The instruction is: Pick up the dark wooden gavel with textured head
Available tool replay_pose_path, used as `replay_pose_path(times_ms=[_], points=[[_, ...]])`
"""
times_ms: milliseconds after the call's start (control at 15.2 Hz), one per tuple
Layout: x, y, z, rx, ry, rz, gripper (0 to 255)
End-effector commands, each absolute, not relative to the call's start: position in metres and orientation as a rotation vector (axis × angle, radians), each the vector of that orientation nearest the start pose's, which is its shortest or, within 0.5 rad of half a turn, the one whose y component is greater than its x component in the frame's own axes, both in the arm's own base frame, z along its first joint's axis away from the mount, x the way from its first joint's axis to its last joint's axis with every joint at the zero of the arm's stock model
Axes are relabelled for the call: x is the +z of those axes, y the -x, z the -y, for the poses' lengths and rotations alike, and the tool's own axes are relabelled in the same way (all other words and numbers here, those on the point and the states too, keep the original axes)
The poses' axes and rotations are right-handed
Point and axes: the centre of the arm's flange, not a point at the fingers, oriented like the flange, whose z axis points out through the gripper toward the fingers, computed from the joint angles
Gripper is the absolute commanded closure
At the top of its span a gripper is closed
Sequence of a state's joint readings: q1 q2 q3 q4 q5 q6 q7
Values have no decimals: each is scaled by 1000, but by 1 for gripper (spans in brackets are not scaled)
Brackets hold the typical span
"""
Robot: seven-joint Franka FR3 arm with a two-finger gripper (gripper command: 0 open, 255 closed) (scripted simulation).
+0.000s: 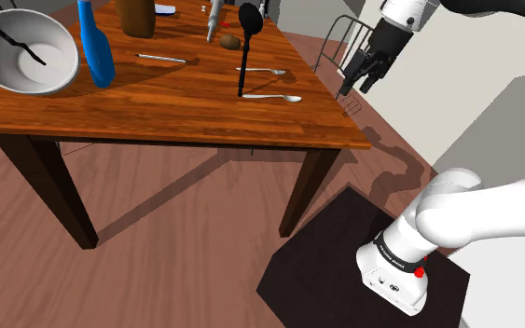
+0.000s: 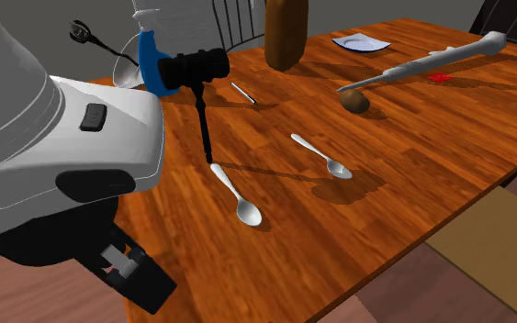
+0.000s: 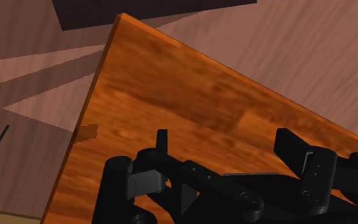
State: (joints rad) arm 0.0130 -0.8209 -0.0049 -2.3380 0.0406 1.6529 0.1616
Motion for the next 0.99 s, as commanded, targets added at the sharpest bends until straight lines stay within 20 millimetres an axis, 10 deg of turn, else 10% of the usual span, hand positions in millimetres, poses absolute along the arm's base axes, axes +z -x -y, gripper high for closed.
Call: replay_pose_path(times_ms=[0, 924], points=[[618, -306, -6, -203, 3070, -235, 0], [687, -452, -75, -253, 3012, -229, 0]])
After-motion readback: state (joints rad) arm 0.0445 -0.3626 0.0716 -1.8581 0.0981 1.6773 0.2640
